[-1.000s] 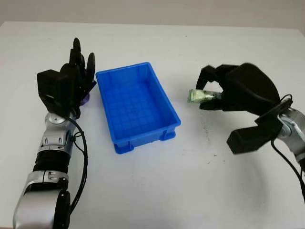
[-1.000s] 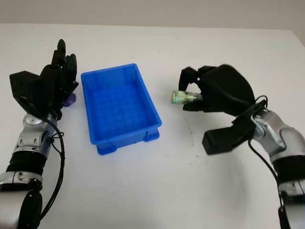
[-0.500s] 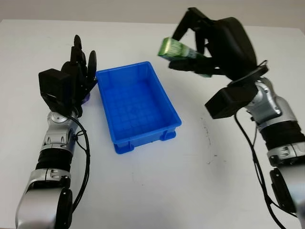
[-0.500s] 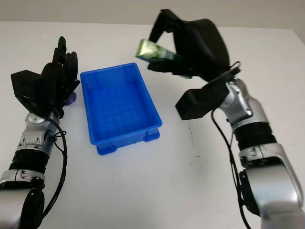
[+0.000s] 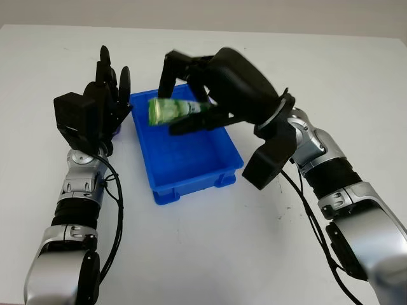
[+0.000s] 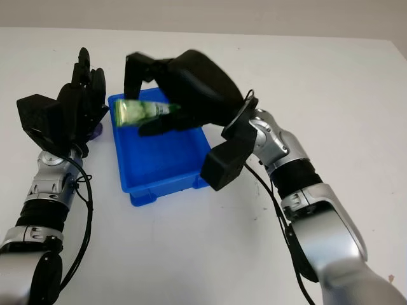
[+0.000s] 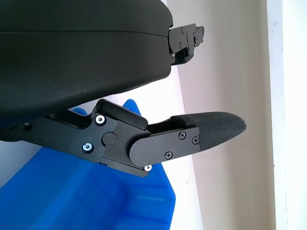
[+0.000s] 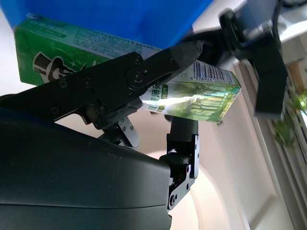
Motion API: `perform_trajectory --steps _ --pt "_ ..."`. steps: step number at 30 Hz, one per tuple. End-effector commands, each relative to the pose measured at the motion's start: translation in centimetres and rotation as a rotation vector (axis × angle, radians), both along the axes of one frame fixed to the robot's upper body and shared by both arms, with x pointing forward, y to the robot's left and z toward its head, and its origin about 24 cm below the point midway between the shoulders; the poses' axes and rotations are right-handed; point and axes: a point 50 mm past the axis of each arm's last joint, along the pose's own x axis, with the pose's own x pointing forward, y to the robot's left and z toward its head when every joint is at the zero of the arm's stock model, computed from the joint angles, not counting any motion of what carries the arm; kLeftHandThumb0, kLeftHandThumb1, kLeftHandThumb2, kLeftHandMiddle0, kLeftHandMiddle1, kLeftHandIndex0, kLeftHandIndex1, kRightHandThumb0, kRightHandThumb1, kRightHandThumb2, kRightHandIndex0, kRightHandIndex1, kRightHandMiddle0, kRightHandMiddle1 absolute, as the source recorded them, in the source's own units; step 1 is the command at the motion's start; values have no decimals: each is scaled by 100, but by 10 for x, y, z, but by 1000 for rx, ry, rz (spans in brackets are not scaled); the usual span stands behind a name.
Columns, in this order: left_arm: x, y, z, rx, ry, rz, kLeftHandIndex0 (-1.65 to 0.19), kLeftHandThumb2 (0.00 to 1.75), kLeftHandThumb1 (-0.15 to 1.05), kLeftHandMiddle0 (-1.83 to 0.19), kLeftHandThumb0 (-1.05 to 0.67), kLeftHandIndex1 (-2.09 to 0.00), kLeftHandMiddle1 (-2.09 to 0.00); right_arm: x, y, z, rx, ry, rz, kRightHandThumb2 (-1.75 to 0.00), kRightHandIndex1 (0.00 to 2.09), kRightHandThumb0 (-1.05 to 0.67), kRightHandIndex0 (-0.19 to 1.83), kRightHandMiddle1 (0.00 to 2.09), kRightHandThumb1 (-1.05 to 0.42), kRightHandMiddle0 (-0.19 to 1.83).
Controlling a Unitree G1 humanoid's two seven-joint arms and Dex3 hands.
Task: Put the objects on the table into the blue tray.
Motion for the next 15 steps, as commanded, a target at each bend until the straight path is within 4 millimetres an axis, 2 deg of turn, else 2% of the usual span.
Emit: perform_trajectory --steps 1,2,3,5,6,9,15 --pt "-2 2 -2 -2 -3 10 19 65 105 19 -77 0 0 3 -3 0 -111 0 -26 -8 192 -60 50 193 -104 34" --pt "-2 2 -2 2 -4 9 19 65 105 19 -76 0 0 4 -5 0 -182 13 -40 -10 151 -66 27 150 -105 17" --pt "-2 2 -2 5 -4 9 19 65 105 19 -76 0 0 5 -6 0 -243 30 -52 -11 116 -69 18 116 -105 12" --pt "-2 2 -2 6 -3 5 19 64 105 19 -76 0 0 6 -10 0 -331 64 -72 -14 50 -74 -2 55 -105 -3" --pt "-1 1 -2 7 -2 4 19 64 105 19 -77 0 0 6 -11 1 -350 81 -78 -15 32 -75 -8 38 -105 -9" --pt "-1 1 -2 11 -4 1 19 62 105 19 -79 0 0 5 -14 3 -370 111 -95 -19 7 -75 -18 17 -105 -18" --pt "-1 1 -1 13 -7 -1 19 63 105 19 -78 0 0 3 -15 9 -305 93 -97 -22 0 -74 -19 1 -105 -19"
